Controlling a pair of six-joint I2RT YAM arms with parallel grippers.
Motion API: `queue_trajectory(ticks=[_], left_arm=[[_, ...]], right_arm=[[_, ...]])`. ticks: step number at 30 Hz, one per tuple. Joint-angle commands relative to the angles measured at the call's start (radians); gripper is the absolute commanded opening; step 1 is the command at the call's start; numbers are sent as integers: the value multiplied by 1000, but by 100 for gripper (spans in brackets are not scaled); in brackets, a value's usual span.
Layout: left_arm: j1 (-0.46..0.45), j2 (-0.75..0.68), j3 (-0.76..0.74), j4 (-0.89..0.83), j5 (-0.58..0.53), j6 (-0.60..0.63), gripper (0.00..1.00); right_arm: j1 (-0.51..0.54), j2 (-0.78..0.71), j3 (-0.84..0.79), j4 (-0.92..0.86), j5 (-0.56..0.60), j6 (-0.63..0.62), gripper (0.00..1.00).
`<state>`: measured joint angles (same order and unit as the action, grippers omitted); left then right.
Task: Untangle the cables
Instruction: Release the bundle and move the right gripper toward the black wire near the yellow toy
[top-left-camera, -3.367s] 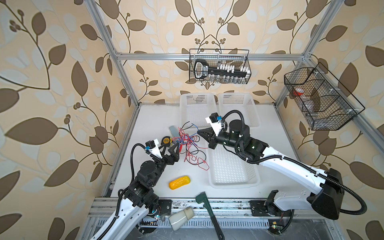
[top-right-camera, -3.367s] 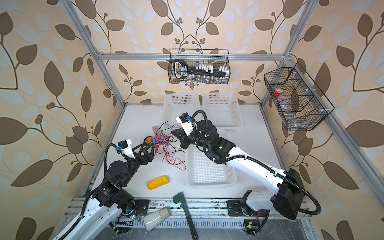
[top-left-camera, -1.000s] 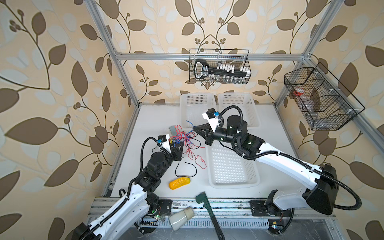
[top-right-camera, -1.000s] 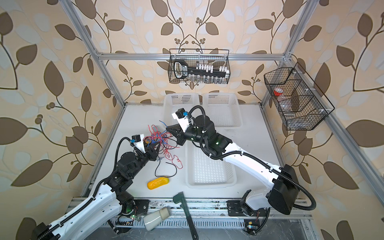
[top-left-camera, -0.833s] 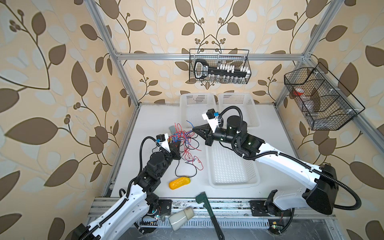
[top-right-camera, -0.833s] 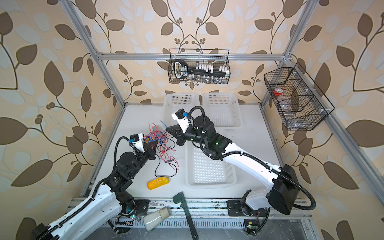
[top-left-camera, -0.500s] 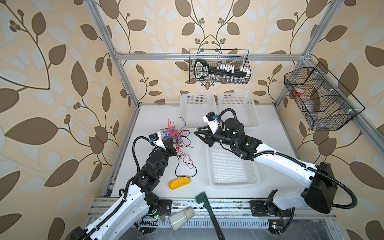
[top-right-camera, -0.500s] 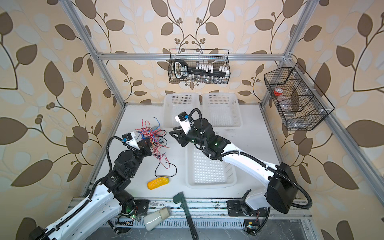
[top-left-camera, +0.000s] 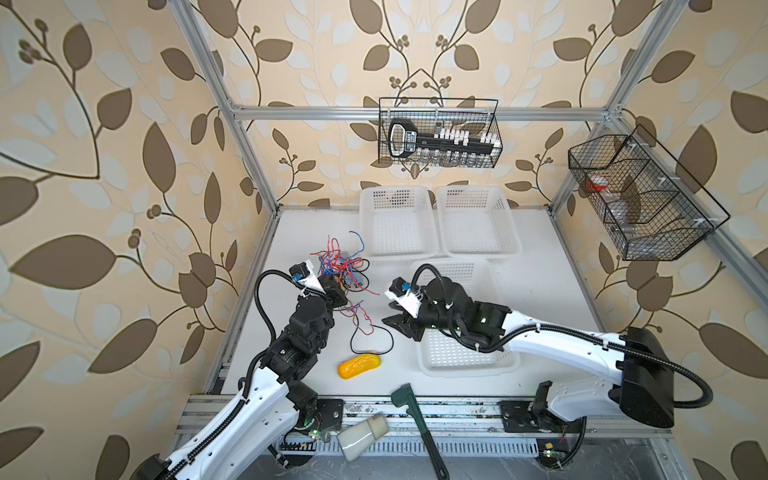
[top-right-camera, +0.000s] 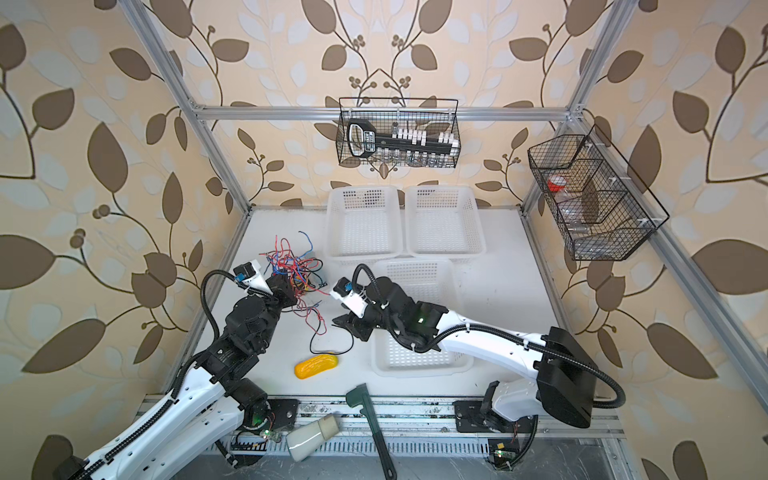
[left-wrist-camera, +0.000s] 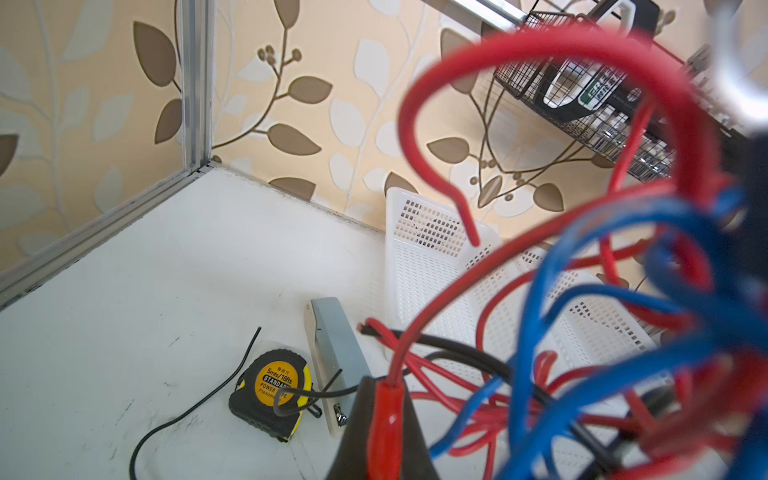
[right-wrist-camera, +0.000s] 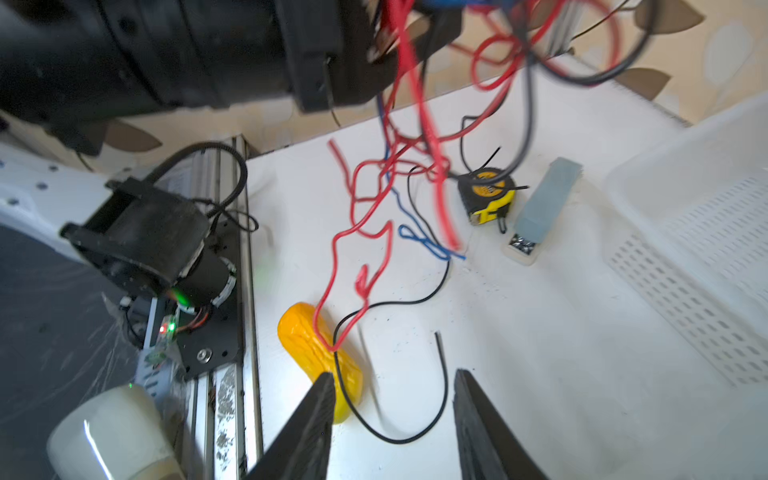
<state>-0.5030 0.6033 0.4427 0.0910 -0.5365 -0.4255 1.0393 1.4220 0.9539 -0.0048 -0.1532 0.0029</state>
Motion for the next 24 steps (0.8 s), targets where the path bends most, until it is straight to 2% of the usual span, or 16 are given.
queue_trajectory(ticks=[1, 5, 11, 24], left_arm=[[2, -22, 68, -43, -128, -22, 0], [2, -22, 115, -185, -277, -83, 0], [3, -48, 114, -223, -330, -101, 0], [4, -81, 85, -226, -295, -108, 0]], right_arm=[[53, 73, -4, -28, 1, -73, 47], [68, 152, -14, 14, -21, -24, 46], [79, 256, 16, 17, -43, -12, 47], [74, 387, 73, 93, -107, 23, 45]])
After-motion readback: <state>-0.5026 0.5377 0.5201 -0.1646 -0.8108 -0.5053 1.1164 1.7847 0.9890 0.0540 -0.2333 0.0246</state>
